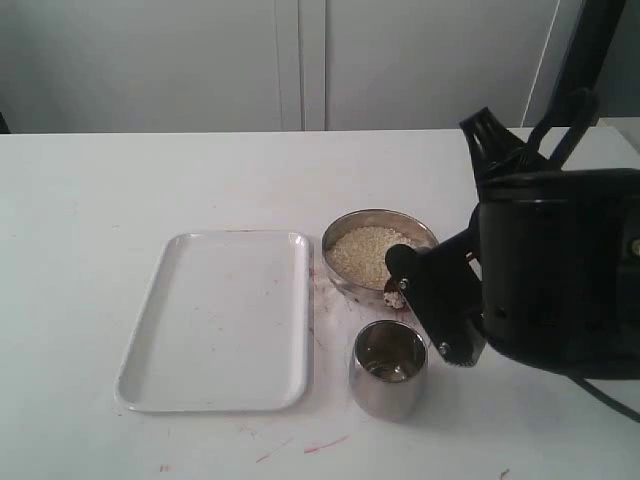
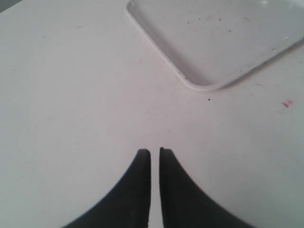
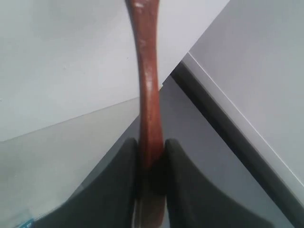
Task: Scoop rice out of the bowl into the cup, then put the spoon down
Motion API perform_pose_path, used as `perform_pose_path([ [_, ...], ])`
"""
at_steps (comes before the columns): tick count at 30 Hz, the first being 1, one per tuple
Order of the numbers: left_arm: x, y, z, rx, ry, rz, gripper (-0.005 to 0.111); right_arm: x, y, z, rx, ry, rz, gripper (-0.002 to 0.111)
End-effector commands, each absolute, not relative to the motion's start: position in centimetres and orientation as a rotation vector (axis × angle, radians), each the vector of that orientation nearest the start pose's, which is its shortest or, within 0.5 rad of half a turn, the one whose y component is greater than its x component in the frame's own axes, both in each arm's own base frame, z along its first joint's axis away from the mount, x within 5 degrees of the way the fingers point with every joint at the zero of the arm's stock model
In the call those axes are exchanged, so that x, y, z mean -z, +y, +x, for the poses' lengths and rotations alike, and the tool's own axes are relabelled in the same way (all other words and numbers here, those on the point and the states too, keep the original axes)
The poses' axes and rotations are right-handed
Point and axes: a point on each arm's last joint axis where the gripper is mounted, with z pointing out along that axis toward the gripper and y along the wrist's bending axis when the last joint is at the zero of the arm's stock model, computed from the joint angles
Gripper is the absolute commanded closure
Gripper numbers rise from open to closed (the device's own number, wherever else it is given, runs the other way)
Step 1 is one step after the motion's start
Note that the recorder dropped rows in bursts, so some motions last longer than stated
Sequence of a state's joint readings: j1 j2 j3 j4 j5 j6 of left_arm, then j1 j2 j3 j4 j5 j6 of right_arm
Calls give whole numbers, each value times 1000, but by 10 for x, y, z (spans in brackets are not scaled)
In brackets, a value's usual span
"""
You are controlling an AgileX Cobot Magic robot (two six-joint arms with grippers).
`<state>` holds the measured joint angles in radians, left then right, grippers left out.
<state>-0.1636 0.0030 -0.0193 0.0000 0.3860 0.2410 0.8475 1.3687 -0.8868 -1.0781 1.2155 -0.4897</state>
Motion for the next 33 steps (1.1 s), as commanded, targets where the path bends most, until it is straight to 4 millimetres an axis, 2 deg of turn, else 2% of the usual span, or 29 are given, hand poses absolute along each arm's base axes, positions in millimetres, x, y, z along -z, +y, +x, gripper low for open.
perform_pose_path([
  [1,-179,-8,51,-47,1855,377,92,-283,122,211,1428,1699,-2029,108],
  [33,-179,-8,51,-47,1855,377,92,-283,122,211,1427,1697,-2035,108],
])
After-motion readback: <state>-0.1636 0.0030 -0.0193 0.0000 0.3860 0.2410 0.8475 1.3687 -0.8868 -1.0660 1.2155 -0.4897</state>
